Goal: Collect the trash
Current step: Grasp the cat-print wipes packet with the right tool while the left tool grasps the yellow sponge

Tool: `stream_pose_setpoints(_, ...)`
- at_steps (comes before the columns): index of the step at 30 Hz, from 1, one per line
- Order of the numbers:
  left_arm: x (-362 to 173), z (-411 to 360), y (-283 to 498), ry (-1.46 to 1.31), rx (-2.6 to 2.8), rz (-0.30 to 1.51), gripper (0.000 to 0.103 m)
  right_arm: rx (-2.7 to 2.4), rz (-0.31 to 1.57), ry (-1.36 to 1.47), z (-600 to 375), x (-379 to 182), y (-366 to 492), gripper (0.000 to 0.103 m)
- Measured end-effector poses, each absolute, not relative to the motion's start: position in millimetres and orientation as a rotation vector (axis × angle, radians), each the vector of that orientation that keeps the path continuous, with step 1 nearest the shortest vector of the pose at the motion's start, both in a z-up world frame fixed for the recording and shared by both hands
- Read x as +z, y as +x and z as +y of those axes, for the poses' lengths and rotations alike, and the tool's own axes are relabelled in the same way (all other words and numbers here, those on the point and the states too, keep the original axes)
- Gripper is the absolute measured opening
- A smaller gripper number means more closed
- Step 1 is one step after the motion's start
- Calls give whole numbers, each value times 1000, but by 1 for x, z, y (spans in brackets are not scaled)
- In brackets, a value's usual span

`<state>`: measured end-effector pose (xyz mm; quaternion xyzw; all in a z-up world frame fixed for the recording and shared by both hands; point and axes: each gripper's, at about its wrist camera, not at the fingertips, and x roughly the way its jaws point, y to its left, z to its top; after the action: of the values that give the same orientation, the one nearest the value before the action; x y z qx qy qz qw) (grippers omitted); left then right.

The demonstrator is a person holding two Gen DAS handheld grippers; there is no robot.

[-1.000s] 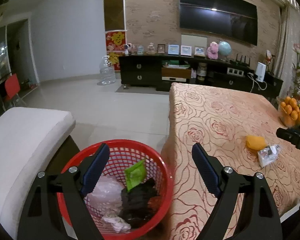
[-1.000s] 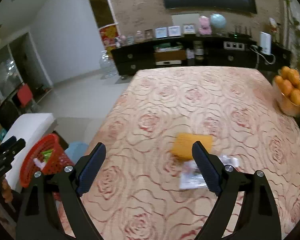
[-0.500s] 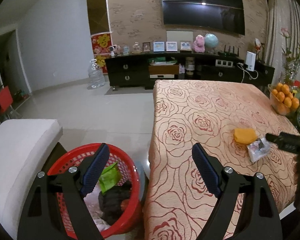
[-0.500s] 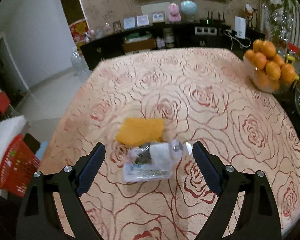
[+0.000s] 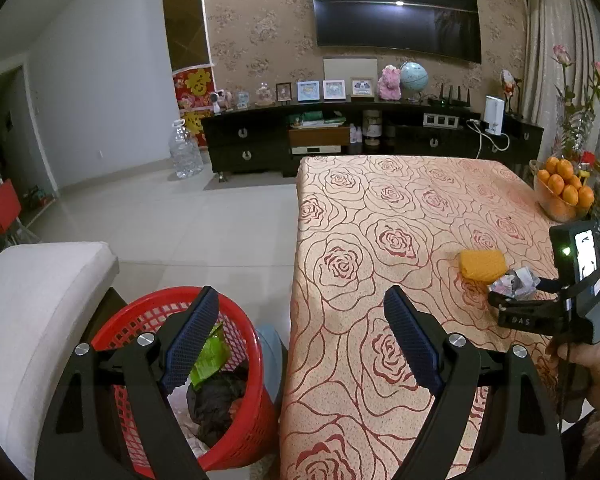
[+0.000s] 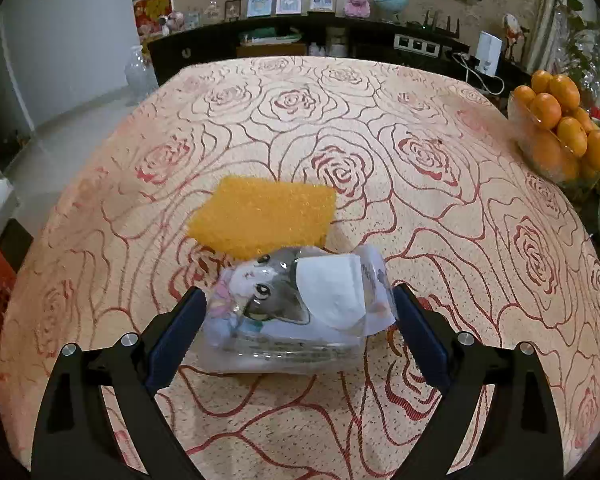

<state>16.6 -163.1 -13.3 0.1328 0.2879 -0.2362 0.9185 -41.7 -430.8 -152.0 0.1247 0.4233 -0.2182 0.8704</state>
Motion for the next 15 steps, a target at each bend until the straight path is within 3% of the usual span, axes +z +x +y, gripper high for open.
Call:
stream_pose_setpoints(1,-13,-163,17,273,-486,592,81,-457,889,264,-432,-153,-42,90)
stream_pose_setpoints(5,-14,-164,16,273,-487,592,81,-446,897,298,-438,-157,-45,71)
stream_pose_setpoints(15,-13,-167,15,276,-496,596,81,-428,834,321,-438,-129,-60,69)
